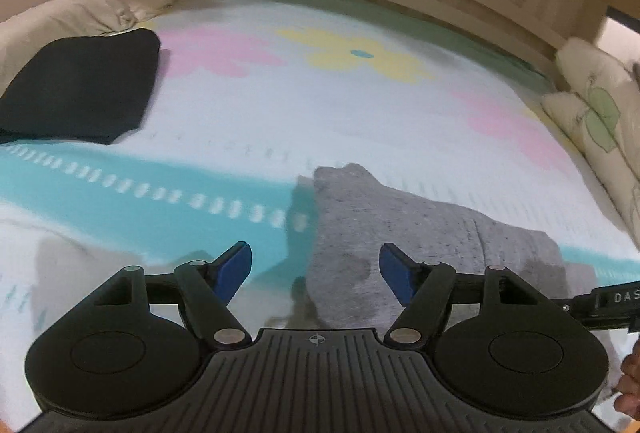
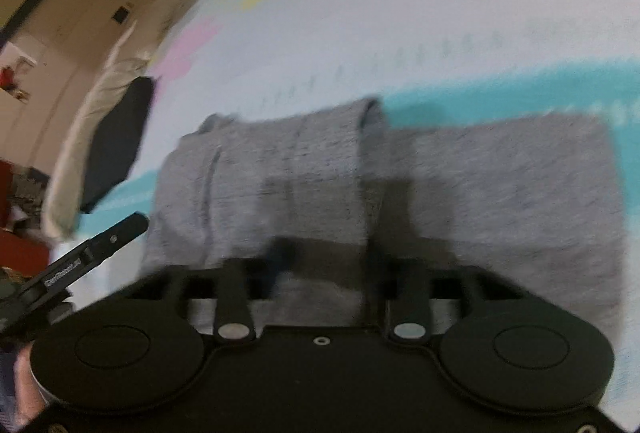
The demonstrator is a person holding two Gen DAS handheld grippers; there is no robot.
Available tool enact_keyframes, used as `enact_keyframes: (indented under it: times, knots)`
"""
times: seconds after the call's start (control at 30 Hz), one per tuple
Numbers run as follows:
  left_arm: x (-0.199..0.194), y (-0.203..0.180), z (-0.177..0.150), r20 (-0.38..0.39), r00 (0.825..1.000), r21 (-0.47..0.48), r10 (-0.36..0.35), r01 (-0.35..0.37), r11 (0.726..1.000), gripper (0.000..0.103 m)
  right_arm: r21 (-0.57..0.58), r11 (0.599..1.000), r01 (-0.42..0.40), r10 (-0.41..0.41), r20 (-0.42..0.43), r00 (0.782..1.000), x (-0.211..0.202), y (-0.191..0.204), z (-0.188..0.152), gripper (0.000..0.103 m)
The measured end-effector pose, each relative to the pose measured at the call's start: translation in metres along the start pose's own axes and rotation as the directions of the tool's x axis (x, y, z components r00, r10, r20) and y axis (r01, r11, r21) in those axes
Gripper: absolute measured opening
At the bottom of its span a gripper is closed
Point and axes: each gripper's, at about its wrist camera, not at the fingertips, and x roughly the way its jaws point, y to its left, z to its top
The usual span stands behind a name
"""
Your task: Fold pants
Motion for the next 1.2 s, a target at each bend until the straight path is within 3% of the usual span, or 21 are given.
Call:
enact_keyframes:
  times: [0.1,0.17,0.37,0.53,0.63,0.7,0.77,0.8,0.93,0.97,1.0,1.1,1.2]
  knots:
    - [-0.001,0.007,0.0,-0.009,0.999,0.0,0.033,-0.033,0.999,0.069,0.007,0.999,0.031,-0.031,0.005,0.999,-0.005,0.013,0.002,0.029]
    - [-0.002,0.014,-0.001,-0.015,0.998,-0.014,0.062,-0.062,0.998,0.069,-0.003,0.999,0.032,-0.032,0.024,0.999,-0.012,0.026,0.005,0.026]
    - [-0.005,0.033,-0.002,-0.039,0.996,-0.097,0.081,-0.085,0.992,0.069,-0.095,0.988,-0.126,0.139,0.149,0.979,-0.069,0.077,0.013,0.022]
    - [-0.004,0.021,-0.002,-0.039,0.996,-0.047,0.077,-0.079,0.996,0.069,-0.151,0.985,-0.085,0.118,0.231,0.966,-0.118,0.079,0.007,0.015]
    - [-0.001,0.004,-0.004,-0.041,0.997,0.019,0.066,-0.065,0.998,0.069,-0.063,0.997,0.054,-0.037,0.246,0.968,-0.122,0.049,0.003,0.005]
    - [0.0,-0.008,-0.007,-0.042,0.998,0.067,0.048,-0.046,0.997,0.069,-0.003,0.984,0.179,-0.174,0.22,0.96,-0.112,0.029,0.003,0.005]
    - [0.0,-0.017,-0.009,-0.036,0.999,0.107,0.039,-0.035,0.994,0.069,0.042,0.951,0.307,-0.309,0.178,0.934,-0.096,0.014,0.001,0.005]
    - [0.0,-0.021,-0.01,-0.032,0.999,0.124,0.031,-0.027,0.992,0.069,0.041,0.946,0.321,-0.323,0.161,0.932,-0.09,0.007,0.0,0.006]
    - [0.0,-0.033,-0.016,-0.031,1.0,0.172,-0.004,0.01,0.985,0.07,0.116,0.974,0.195,-0.213,0.161,0.964,-0.087,-0.013,0.0,0.029]
    - [0.003,-0.037,-0.019,-0.052,0.999,0.203,-0.007,0.018,0.979,0.07,0.133,0.977,0.169,-0.188,0.149,0.971,-0.083,-0.015,0.002,0.05]
    - [0.007,-0.04,-0.022,-0.071,0.997,0.232,-0.006,0.022,0.973,0.07,0.142,0.978,0.156,-0.175,0.134,0.975,-0.078,-0.015,0.002,0.064]
    - [0.026,-0.05,-0.035,-0.159,0.987,0.319,0.008,0.044,0.947,0.07,0.14,0.977,0.16,-0.177,0.122,0.977,-0.066,-0.015,0.001,0.067]
    - [0.036,-0.043,-0.033,-0.184,0.983,0.265,-0.009,0.059,0.963,0.071,0.1,0.976,0.191,-0.2,0.088,0.976,-0.055,-0.017,-0.002,0.068]
